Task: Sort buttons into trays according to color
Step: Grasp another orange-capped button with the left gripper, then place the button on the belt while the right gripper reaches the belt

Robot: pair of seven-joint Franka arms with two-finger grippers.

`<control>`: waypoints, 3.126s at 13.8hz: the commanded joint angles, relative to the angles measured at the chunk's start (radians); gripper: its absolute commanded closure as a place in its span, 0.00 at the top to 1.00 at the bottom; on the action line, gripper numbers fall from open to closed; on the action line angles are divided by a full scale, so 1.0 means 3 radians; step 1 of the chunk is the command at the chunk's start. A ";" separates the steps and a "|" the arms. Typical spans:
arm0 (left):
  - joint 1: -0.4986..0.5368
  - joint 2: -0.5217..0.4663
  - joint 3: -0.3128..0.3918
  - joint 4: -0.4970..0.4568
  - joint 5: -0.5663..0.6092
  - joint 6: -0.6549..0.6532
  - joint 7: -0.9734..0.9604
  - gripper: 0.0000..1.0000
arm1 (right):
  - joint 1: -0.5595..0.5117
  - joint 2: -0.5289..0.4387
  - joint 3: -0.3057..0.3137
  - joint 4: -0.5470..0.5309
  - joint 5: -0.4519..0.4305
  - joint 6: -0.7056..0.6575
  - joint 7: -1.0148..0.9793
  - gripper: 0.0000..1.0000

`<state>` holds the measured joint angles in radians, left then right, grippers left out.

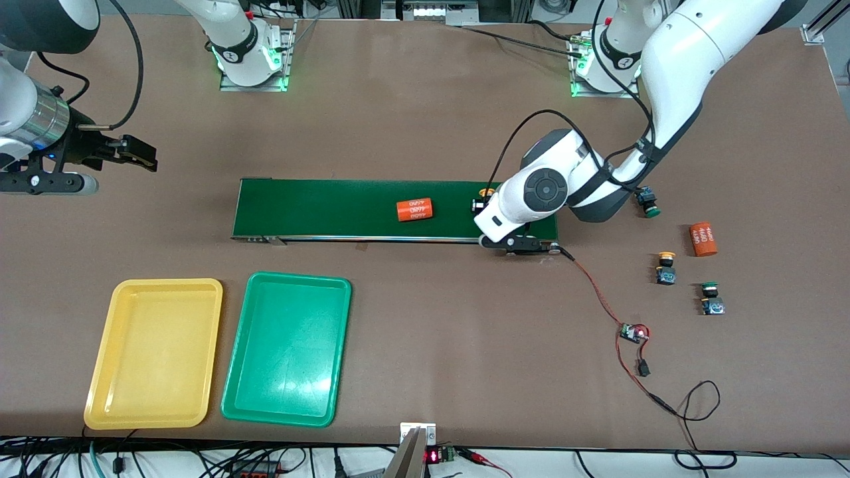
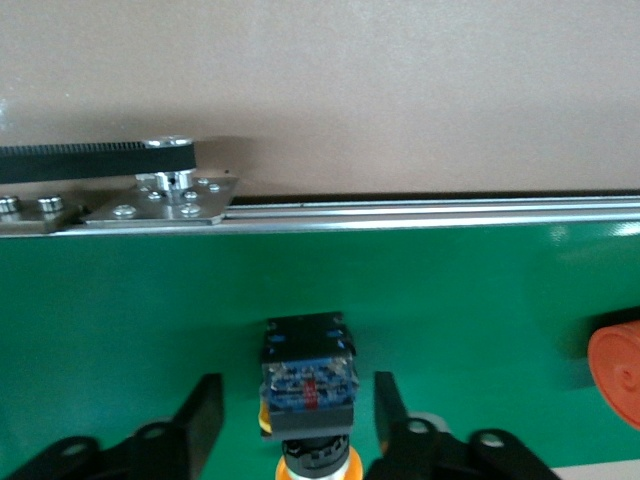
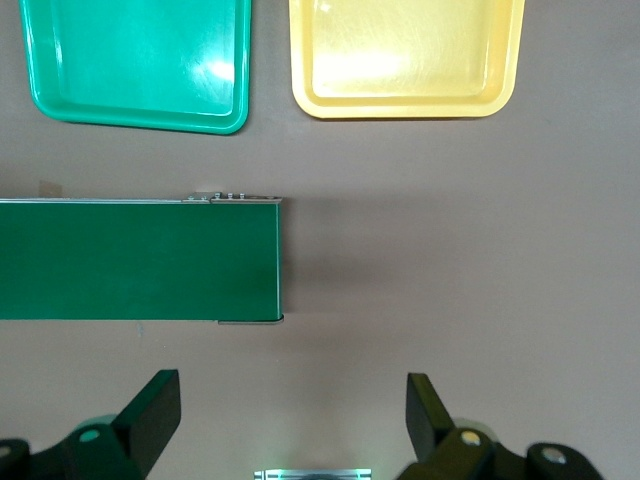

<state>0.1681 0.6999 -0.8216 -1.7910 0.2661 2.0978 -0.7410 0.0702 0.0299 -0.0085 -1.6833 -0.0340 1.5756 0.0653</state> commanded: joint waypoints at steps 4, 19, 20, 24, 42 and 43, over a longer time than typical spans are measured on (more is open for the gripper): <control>0.0262 -0.0333 0.0013 0.0141 0.0008 -0.0324 -0.0046 1.00 | 0.0001 -0.0038 0.0013 -0.0044 0.0021 0.0015 0.0028 1.00; 0.1449 0.0111 0.0422 0.0207 0.1598 0.0068 0.1196 1.00 | -0.0004 -0.0631 0.0008 -0.0984 0.0031 0.0526 0.0028 1.00; 0.1459 0.0162 0.0493 0.0207 0.1598 0.0145 0.1333 1.00 | -0.0004 -0.0672 0.0008 -0.1051 0.0031 0.0567 0.0033 1.00; 0.1526 0.0305 0.0530 0.0146 0.1588 0.0283 0.1509 1.00 | 0.0001 -0.0688 0.0008 -0.1077 0.0200 0.0593 0.0033 1.00; 0.1414 0.0254 -0.0641 0.0371 0.0837 -0.0821 0.0776 0.16 | 0.0323 -0.0008 0.1219 -0.1092 0.0160 0.1589 0.1708 1.00; 0.1165 0.0259 -0.0641 0.0361 0.0821 -0.0821 0.0443 0.17 | 0.0379 0.0068 0.1220 -0.1087 0.0149 0.1671 0.1821 1.00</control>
<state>0.6052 0.7733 -1.0123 -1.6782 0.5453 1.8664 -0.4630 0.1642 0.0046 0.3462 -2.0122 0.0184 2.0261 0.5437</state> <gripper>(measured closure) 0.586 0.000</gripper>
